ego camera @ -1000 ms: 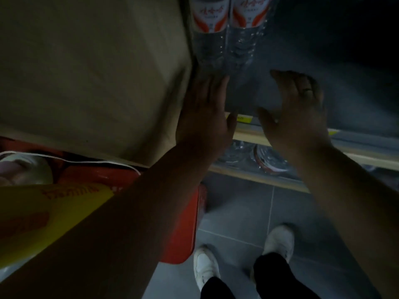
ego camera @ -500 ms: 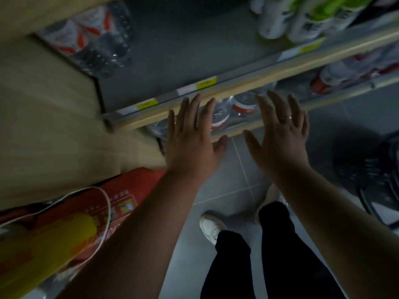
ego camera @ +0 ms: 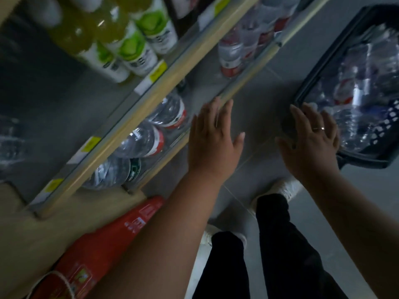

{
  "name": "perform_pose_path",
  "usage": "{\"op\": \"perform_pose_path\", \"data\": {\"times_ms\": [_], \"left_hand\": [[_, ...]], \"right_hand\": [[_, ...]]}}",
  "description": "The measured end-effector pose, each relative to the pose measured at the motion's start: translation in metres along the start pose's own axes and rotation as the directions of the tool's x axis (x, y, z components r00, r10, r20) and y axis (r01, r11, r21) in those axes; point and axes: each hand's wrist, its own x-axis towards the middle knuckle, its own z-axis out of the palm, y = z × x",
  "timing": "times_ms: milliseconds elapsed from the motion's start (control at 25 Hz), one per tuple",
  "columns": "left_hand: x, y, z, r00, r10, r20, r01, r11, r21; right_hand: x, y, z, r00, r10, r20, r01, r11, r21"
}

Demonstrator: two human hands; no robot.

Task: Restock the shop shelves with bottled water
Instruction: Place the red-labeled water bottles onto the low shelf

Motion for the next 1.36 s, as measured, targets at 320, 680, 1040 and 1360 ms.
{"op": "perform_pose_path", "data": {"times_ms": [320,680,1040,1360], "left_hand": [[0.109,0.127,0.053,0.956,0.153,0.251,-0.170,0.984,0.047],[0.178,0.207,0.141,0.822,0.202,0.533,-0.244,0.970,0.009],[0.262,0.204,0.230,0.645,0.271,0.715,-0.456,0.887,0.075],[0.313,0.212,0.250,0.494,0.429,0.756,-0.679,0.734,0.027]], "right_hand": [[0.058,0.111,-0.052,0.976,0.219,-0.012,-0.218,0.973,0.078],[0.101,0.194,-0.044,0.931,0.364,0.029,-0.365,0.923,0.125],[0.183,0.223,0.021,0.858,0.498,0.124,-0.511,0.808,0.294],[0.212,0.232,0.049,0.716,0.663,0.221,-0.659,0.536,0.528]]}}
